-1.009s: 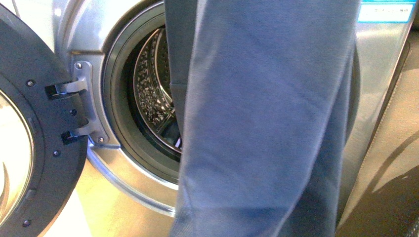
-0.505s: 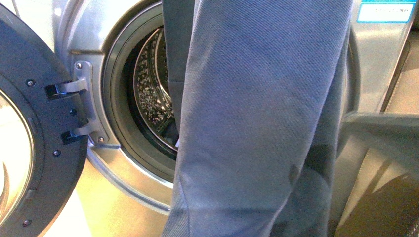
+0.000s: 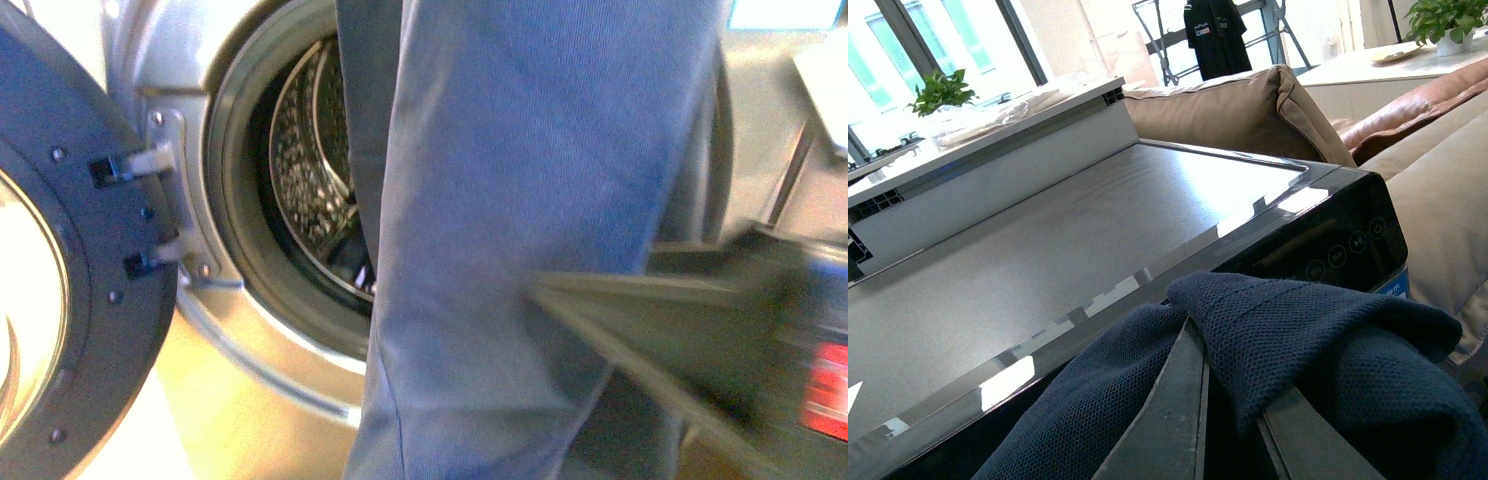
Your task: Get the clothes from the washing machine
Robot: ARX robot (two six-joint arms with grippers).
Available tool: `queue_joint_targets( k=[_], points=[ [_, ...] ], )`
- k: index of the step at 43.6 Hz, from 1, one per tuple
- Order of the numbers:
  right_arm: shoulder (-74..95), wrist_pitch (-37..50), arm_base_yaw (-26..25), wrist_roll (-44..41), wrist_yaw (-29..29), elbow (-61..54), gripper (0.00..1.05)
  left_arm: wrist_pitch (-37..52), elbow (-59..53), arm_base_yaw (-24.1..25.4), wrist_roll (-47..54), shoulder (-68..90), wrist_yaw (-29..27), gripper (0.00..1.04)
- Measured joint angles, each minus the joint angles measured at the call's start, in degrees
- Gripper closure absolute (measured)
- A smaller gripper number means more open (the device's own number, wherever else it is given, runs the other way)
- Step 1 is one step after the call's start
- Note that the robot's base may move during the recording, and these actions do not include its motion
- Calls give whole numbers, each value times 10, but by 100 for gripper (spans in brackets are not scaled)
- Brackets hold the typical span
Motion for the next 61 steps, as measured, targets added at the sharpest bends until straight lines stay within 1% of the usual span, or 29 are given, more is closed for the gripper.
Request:
queue_joint_targets(
  k=[10,17,21,29,37,49,54,61],
  points=[
    [22,-9,33,-3,29,35,8,0,0,0,0,0,0,100],
    [51,-10,58,-3,65,63,8,0,0,0,0,0,0,100],
    [74,4,69,1,99,84,8,0,0,0,0,0,0,100],
    [125,29,76,19,184,134,8,0,0,0,0,0,0,100],
    [147,24,79,22,202,163,8,0,0,0,0,0,0,100],
    [167,5,105,8,209,197,8,0,0,0,0,0,0,100],
    [174,1,115,-12,232,209,8,0,0,0,0,0,-1,100],
    [191,16,120,-36,295,231,8,0,0,0,0,0,-1,100]
  ],
)
